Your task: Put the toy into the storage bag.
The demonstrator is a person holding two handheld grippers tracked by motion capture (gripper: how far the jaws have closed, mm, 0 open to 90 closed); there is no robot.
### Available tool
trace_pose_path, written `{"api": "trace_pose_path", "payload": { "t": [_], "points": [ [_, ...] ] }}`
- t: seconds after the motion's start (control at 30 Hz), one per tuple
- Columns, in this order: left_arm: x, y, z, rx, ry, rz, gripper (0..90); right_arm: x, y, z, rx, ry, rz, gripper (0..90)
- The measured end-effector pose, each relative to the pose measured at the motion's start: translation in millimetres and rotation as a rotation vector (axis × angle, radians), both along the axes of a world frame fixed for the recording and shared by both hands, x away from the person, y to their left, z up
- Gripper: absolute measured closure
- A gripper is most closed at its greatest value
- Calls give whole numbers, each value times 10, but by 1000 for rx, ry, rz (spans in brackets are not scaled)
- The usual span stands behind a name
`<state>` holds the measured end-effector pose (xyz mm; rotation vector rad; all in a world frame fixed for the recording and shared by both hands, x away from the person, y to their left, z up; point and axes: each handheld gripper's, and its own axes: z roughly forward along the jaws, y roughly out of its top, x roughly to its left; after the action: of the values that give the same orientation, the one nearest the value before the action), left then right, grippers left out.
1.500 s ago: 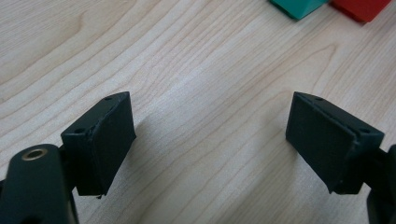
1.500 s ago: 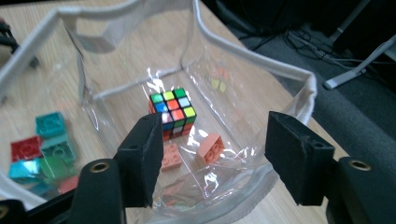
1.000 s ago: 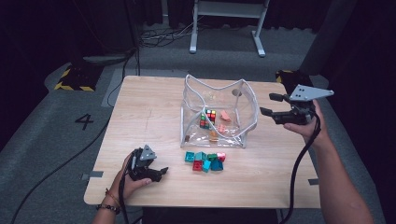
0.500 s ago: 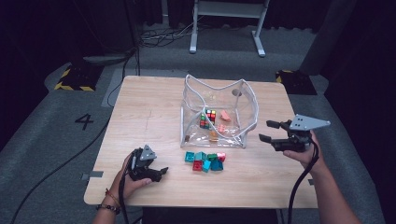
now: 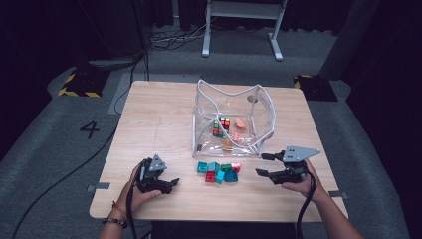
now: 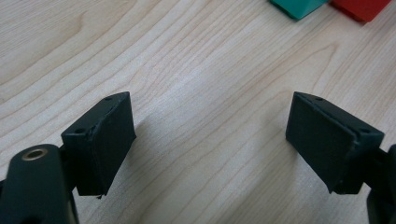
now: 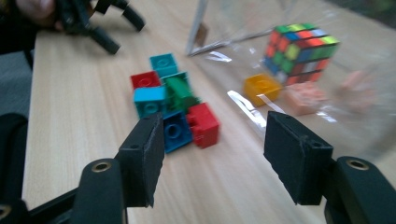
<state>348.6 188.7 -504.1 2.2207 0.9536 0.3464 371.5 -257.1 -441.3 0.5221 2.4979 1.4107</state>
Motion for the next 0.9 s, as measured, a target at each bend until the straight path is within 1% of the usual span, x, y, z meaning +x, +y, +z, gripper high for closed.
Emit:
{"api": "trace_pose_path", "payload": {
  "t": [0.13,0.23,0.27,0.3,0.33,0.37,0.4,0.43,0.47,0.5,0.53,0.57,0.6,0.7,0.73,0.8,0.83,0.87,0.9],
  "points": [
    [0,1,1,0,1,-1,157,-32,235,-157,-46,14,60,383],
    [1,1,1,0,2,-1,157,-47,406,-286,-72,40,112,380],
    [0,0,0,0,0,0,157,-50,445,-312,-91,40,117,378],
    [0,0,0,0,0,0,157,-65,490,-341,-112,51,118,377],
    [0,1,0,0,0,0,157,-61,533,-371,-109,46,136,378],
    [0,0,0,0,0,0,157,-65,571,-391,-122,52,142,378],
    [0,0,0,0,0,0,157,-70,607,-406,-131,56,135,376],
    [0,1,0,0,0,0,157,-65,638,-419,-142,47,139,375],
    [0,0,0,0,0,0,157,-55,657,-425,-150,42,139,374],
    [0,0,0,0,0,0,157,-51,676,-433,-160,49,132,374],
    [0,0,0,0,1,0,157,-29,696,-444,-166,34,142,375],
    [1,0,0,0,0,-1,157,-29,704,-440,-173,44,133,376],
    [0,0,0,0,0,0,157,-11,714,-444,-178,25,143,378],
    [0,0,0,0,1,0,157,36,717,-425,-183,21,142,380],
    [1,1,0,0,0,0,157,48,727,-425,-176,30,134,382],
    [1,1,0,0,0,0,157,74,749,-432,-179,28,147,388],
    [0,1,0,0,0,0,157,85,751,-433,-188,18,162,391],
    [0,0,0,0,0,0,157,87,760,-437,-197,17,175,394],
    [1,1,0,0,0,0,157,81,783,-448,-191,21,178,395]
  ]
}}
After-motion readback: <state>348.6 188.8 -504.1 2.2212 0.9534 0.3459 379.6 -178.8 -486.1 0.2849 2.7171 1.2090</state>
